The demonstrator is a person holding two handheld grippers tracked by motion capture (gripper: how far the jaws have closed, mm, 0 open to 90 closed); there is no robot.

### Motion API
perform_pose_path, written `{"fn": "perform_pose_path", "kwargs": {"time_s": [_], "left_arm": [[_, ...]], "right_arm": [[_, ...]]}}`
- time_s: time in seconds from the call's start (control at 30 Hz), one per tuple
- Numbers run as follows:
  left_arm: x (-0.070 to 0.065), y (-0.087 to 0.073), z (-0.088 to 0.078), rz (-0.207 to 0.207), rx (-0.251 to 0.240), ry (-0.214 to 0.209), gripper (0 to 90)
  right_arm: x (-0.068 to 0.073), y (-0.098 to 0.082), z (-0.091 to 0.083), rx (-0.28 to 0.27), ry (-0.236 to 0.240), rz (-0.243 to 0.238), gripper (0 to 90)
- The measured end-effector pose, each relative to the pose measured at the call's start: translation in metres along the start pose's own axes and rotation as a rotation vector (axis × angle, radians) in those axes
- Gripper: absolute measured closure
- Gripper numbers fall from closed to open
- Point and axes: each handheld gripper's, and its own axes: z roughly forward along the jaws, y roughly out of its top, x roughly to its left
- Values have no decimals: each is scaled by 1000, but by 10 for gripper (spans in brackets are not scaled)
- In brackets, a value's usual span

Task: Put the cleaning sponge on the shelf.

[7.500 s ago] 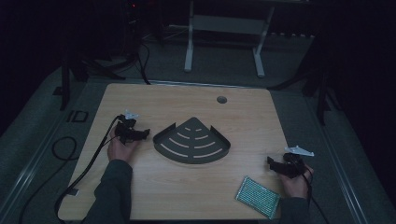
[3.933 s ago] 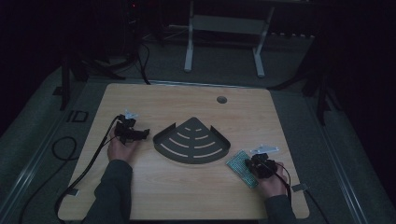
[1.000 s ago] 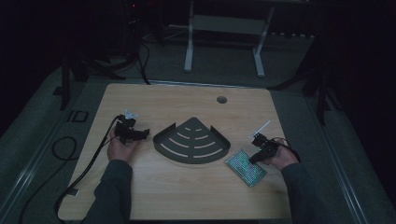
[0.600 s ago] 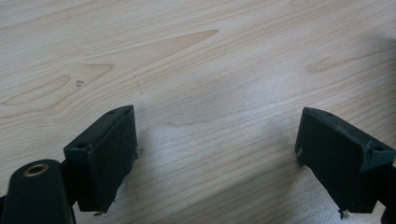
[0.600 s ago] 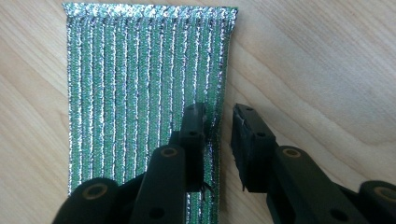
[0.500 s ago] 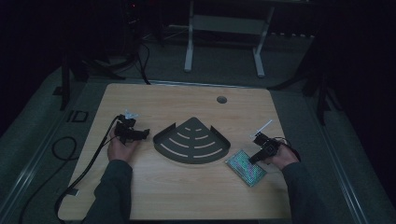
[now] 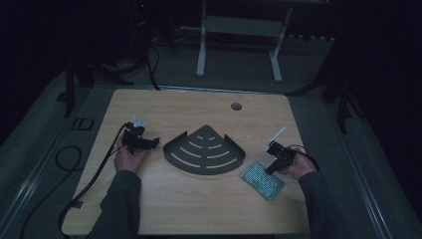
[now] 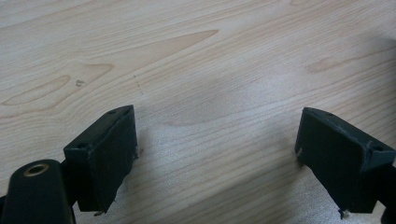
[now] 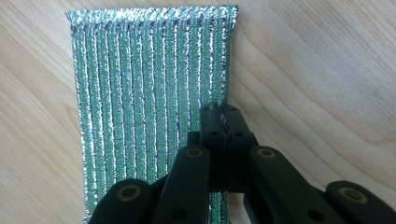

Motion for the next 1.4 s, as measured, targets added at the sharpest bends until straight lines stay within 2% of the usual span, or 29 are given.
{"fn": "perform_pose_path", "kwargs": {"time_s": [0.17, 0.7, 1.4], "left_arm": [[0, 0, 0, 0, 0, 0, 136], [0, 0, 0, 0, 0, 0, 136], [0, 0, 0, 1, 0, -1, 136]], "right_arm": [[1, 0, -5, 12, 9, -4, 895], [5, 8, -37, -7, -45, -9, 897], [-5, 19, -66, -20, -94, 6, 897]]}}
